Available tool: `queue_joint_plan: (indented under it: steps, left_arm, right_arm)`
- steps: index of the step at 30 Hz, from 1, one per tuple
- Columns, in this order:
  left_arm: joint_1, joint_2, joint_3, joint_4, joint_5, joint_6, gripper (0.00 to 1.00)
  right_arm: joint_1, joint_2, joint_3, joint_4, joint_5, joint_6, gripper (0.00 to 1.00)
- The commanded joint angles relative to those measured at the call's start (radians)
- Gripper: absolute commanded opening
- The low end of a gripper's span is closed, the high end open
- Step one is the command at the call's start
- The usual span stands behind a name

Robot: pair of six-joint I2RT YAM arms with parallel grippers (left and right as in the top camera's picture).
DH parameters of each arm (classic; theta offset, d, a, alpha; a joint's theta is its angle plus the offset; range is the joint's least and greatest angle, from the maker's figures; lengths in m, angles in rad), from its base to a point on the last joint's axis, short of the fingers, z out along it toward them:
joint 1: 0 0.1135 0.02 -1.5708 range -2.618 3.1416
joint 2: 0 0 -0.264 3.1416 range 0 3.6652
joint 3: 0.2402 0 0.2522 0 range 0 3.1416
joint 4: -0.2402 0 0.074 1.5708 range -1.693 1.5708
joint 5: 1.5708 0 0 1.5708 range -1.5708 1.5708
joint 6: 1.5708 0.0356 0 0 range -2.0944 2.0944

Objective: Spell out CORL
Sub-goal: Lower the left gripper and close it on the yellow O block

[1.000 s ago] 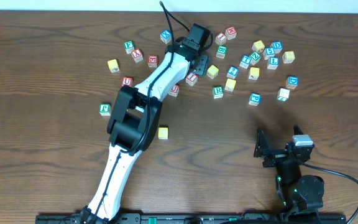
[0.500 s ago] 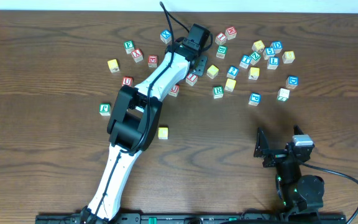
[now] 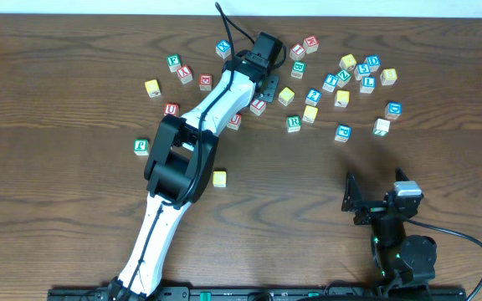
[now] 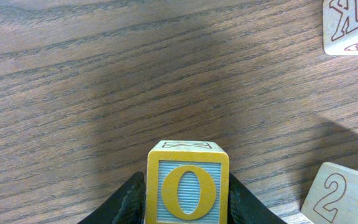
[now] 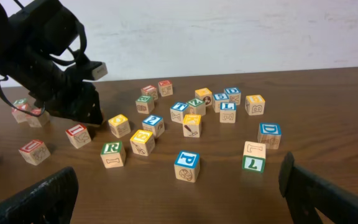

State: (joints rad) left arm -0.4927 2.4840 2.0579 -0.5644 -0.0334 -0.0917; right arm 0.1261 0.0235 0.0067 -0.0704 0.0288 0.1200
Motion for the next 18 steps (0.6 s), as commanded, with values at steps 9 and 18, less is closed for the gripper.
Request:
queue_joint_plan:
  steps: [9, 18]
  left_arm:
    - [0.004, -0.001, 0.015, -0.013, -0.016, 0.005, 0.28]
    - [0.004, -0.027, 0.015, -0.070, -0.016, 0.005, 0.28]
  right_arm:
    - [-0.011, -0.007, -0.002, -0.004, -0.005, -0.013, 0.99]
    - [-0.011, -0.007, -0.002, -0.004, -0.005, -0.013, 0.99]
